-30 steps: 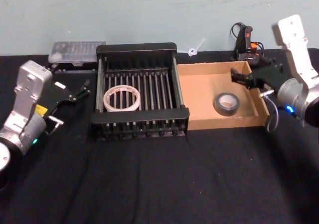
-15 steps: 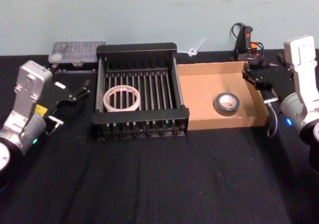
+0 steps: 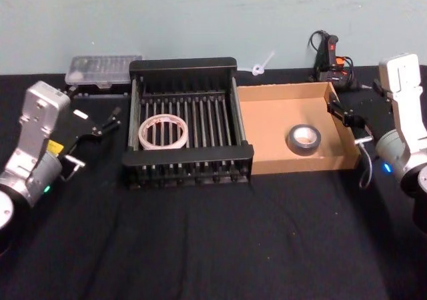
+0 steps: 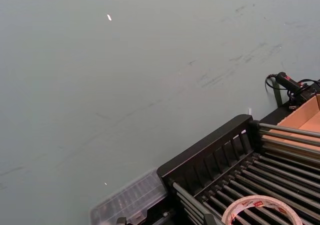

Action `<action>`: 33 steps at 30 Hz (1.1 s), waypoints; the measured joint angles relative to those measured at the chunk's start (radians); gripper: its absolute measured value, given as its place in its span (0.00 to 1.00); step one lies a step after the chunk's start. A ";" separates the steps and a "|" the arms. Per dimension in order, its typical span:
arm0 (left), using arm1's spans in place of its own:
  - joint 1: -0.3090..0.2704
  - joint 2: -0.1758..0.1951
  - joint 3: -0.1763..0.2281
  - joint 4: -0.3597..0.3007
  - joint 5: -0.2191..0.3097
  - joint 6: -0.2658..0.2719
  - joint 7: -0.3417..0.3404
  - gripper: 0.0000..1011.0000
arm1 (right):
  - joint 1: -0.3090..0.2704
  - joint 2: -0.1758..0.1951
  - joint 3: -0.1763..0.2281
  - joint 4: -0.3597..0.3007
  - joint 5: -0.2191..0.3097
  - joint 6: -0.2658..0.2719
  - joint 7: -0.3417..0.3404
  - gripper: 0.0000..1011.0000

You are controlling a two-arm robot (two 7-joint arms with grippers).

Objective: Pick up the white tape and place it into the black box , Pick up the silver tape and place it into the brown box.

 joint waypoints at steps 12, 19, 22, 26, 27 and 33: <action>0.000 0.000 0.000 0.000 0.000 0.000 0.000 0.99 | 0.001 0.002 -0.002 0.000 0.000 -0.001 0.001 0.99; 0.000 0.000 0.000 0.000 0.000 0.000 0.000 0.99 | 0.001 0.003 -0.003 0.000 0.000 -0.001 0.002 0.99; 0.000 0.000 0.000 0.000 0.000 0.000 0.000 0.99 | 0.002 0.003 -0.004 0.000 0.000 -0.002 0.002 0.99; 0.000 0.000 0.000 0.000 0.000 0.000 0.000 0.99 | 0.002 0.003 -0.004 0.000 0.000 -0.002 0.002 0.99; 0.000 0.000 0.000 0.000 0.000 0.000 0.000 0.99 | 0.002 0.003 -0.004 0.000 0.000 -0.002 0.002 0.99; 0.000 0.000 0.000 0.000 0.000 0.000 0.000 0.99 | 0.002 0.003 -0.004 0.000 0.000 -0.003 0.002 0.99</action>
